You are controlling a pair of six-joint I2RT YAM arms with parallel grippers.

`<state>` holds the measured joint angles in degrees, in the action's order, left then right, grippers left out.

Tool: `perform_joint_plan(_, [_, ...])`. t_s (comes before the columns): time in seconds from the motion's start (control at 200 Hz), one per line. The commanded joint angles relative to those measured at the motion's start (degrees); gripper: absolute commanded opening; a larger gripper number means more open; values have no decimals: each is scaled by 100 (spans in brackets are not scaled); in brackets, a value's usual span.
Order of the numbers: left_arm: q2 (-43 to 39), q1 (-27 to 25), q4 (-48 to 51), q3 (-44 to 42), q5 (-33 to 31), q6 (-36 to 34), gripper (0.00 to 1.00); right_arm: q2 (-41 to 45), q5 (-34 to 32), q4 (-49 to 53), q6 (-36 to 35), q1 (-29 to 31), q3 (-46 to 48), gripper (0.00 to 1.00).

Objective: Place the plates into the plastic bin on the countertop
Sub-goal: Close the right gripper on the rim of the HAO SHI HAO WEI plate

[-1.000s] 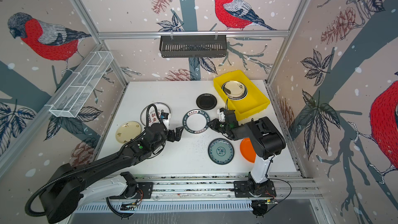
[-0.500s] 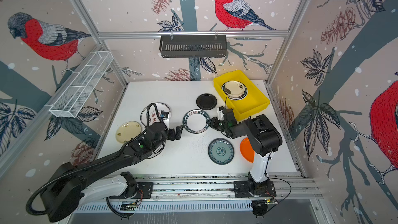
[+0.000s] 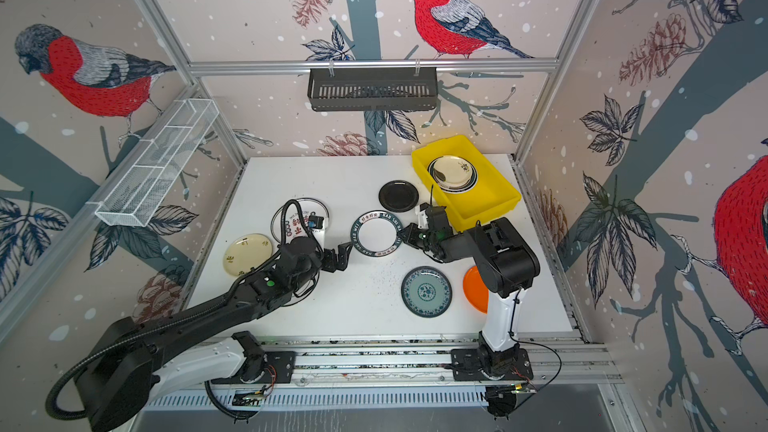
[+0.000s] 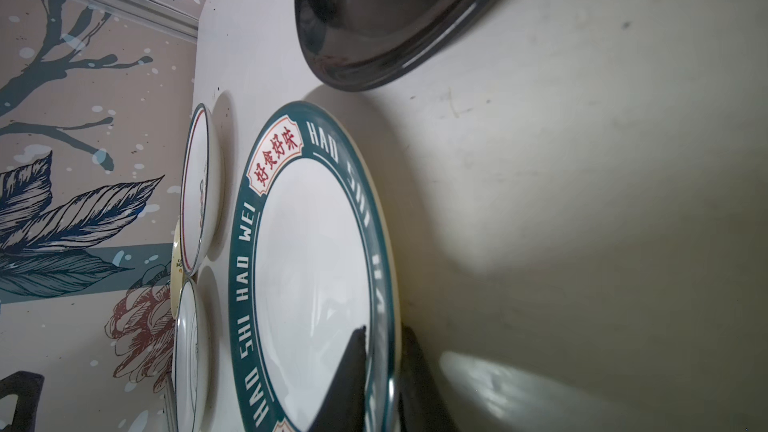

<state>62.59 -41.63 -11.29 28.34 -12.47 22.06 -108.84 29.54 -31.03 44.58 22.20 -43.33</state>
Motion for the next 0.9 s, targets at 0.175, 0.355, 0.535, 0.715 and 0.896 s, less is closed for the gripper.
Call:
perform_joint_plan(0.175, [2,14,-128,-21,-17,38,98,-40,-168,577,-186,48,-122,7])
perform_joint_plan(0.355, [-37,14,-198,-78,17,17,98,-76,-211,735,-199,57,-132,3])
perform_joint_plan(0.535, [-19,14,-233,-92,-7,25,98,-55,-147,736,-234,74,-131,2])
perform_joint_plan(0.715, [-2,14,-293,-100,28,52,98,107,-84,798,-271,101,-137,0])
perform_joint_plan(0.896, [-21,14,-317,-92,25,52,98,324,38,816,-274,92,-132,0])
